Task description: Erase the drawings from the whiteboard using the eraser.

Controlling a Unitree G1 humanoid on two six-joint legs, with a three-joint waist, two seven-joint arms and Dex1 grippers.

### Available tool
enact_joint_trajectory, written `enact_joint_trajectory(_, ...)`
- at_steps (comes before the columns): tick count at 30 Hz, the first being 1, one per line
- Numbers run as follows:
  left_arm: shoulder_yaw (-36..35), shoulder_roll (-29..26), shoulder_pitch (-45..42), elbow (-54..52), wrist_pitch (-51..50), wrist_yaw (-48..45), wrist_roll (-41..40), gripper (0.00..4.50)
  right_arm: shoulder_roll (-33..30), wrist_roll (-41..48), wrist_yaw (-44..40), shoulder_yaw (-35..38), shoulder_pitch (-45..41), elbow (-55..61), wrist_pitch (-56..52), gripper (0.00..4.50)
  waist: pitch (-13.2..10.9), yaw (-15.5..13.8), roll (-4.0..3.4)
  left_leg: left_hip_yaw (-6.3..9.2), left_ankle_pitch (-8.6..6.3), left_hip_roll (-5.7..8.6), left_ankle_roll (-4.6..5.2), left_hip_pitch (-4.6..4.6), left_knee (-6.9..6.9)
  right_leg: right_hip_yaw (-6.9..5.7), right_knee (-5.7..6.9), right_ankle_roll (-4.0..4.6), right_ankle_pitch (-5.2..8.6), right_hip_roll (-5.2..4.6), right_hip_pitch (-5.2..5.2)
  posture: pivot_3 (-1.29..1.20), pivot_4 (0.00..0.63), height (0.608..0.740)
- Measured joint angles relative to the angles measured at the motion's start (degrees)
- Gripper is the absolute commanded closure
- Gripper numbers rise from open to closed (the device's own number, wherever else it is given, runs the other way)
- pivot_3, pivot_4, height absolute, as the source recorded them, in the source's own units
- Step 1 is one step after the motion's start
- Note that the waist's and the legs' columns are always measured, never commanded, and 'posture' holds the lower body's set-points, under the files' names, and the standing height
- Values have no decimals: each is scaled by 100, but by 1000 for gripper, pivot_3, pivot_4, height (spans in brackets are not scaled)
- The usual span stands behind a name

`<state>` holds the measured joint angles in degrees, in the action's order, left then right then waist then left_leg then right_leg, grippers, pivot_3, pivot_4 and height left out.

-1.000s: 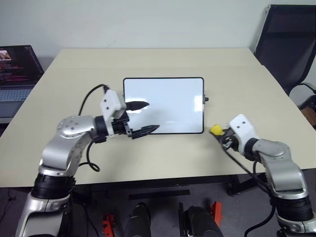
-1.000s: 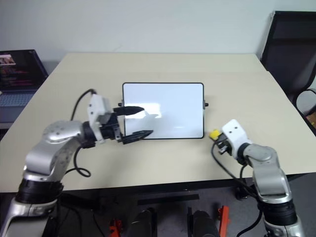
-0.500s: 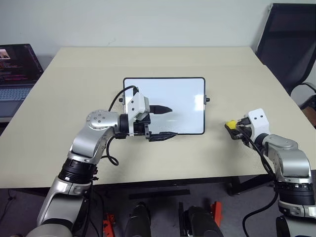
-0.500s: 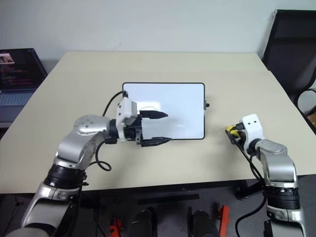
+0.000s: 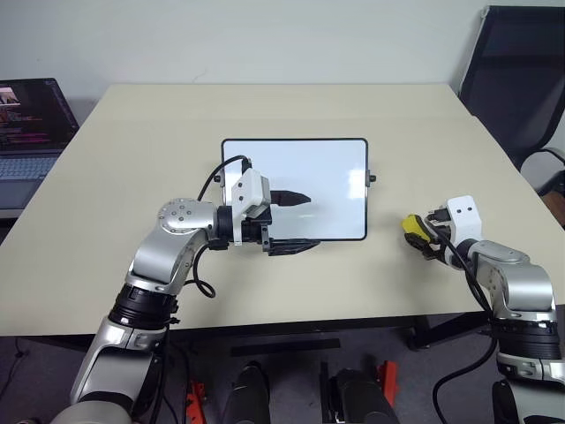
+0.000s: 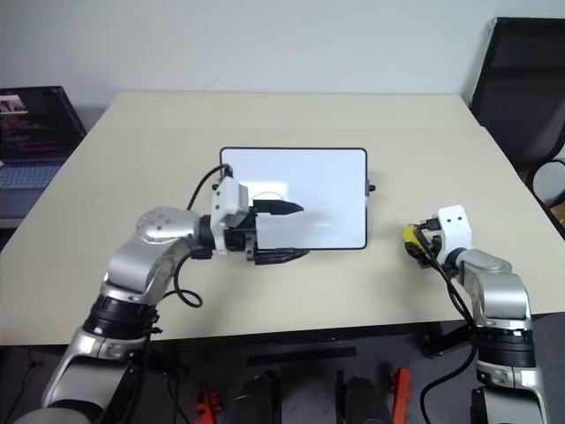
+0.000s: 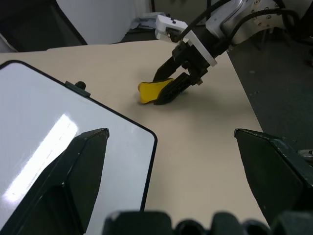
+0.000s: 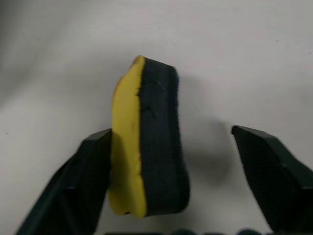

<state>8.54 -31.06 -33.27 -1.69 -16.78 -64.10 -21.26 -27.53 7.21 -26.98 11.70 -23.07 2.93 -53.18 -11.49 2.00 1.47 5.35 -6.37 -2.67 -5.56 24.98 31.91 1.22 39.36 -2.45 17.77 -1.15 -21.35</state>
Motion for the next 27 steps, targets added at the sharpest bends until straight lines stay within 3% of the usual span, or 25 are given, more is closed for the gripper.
enact_joint_trajectory(7, -1093, -379, 1413, -783, -423, 698, -324, 0, -21, 362, 79, 197, 386, 1659, 75, 19, -3, 70, -5, -6, -2, -6, 1, -1, -9, 4, 1, 9, 6, 2, -5, 0, 150, 740)
enact_joint_trajectory(14, -2246, -280, 2840, -2019, -801, 1869, -618, 0, 346, 320, 423, 101, 1359, 2065, 750, 19, -2, -21, -3, -24, -2, -6, 0, -1, 3, 20, -29, 21, 4, -4, 5, 0, 150, 740)
enact_joint_trajectory(21, -3017, 1243, 4280, -3006, -340, 4048, 71, 0, 1049, 246, 607, 331, 2850, 1837, 3116, 19, 15, -36, 17, -89, -5, -2, 3, -13, 7, 96, -41, -2, -8, -11, 0, 0, 150, 740)
enact_joint_trajectory(27, -2962, 1936, 5048, -2965, 258, 5188, 1168, 0, 1233, 589, 548, 612, 3250, 1612, 3800, 19, 21, -25, 24, -92, -29, -7, -29, -21, 13, 106, -36, 7, -13, -7, -17, 0, 150, 740)
